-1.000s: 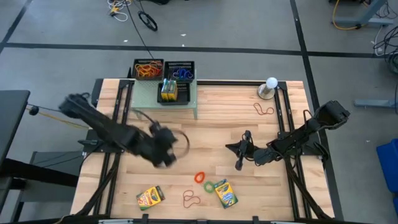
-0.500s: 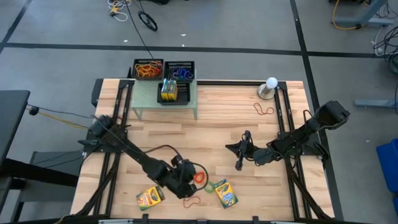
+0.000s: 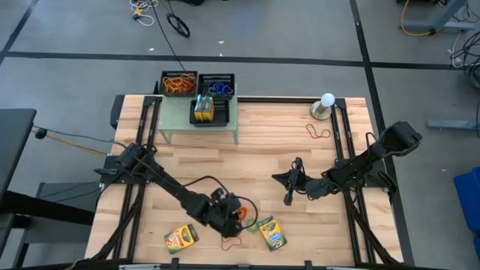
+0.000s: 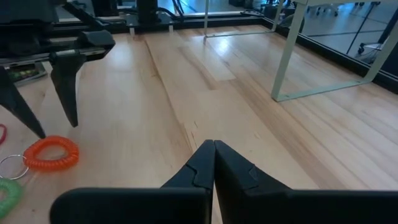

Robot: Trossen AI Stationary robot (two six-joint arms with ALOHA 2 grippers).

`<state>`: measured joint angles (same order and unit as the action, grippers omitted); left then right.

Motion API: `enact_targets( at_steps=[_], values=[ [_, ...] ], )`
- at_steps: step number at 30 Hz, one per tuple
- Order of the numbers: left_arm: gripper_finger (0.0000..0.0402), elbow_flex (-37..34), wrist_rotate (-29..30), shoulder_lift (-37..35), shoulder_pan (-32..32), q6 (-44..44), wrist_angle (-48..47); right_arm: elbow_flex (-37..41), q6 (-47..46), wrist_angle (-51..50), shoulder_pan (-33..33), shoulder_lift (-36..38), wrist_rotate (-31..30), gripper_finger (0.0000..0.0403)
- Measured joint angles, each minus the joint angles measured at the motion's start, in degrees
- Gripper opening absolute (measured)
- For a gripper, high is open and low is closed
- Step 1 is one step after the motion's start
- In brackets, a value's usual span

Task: Pick & Place Office Desk Supplies
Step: Put the orange spring keychain into the top right black bin on the shelf

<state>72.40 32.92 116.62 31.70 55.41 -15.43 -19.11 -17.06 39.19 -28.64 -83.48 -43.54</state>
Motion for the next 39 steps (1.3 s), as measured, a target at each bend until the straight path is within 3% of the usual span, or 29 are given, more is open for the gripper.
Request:
enact_targets(
  at_steps=[12,19,24,28,31,35,39],
  values=[
    [0.0141,0.1,-2.6,3.2,-1.2,-0.5,0.7,0.0,0.0,0.0,0.0,0.0,0.0,0.0011],
    [0.0058,0.0,-3.0,1.5,-1.4,-0.8,-3.2,0.0,0.1,0.0,0.0,0.0,0.0,0.0011],
    [0.0007,0.0,-1.0,-1.9,-1.3,1.5,-13.5,0.0,0.4,0.0,0.0,0.0,0.0,0.0011],
    [0.0005,0.0,3.3,-5.4,-1.4,5.5,-24.5,0.0,0.4,-0.1,0.0,0.0,0.0,0.0011],
    [0.0006,-0.1,3.3,-6.6,-2.1,8.0,-29.4,0.0,0.4,0.0,0.0,0.0,0.0,0.0011],
    [0.0029,-0.4,1.4,-6.6,-2.6,5.2,-28.5,0.0,0.6,0.0,0.0,0.0,0.0,0.0011],
    [0.0072,-0.4,0.7,-6.1,-2.5,-6.5,-18.0,0.0,0.9,0.2,0.0,0.0,-0.1,0.0011]
  ],
)
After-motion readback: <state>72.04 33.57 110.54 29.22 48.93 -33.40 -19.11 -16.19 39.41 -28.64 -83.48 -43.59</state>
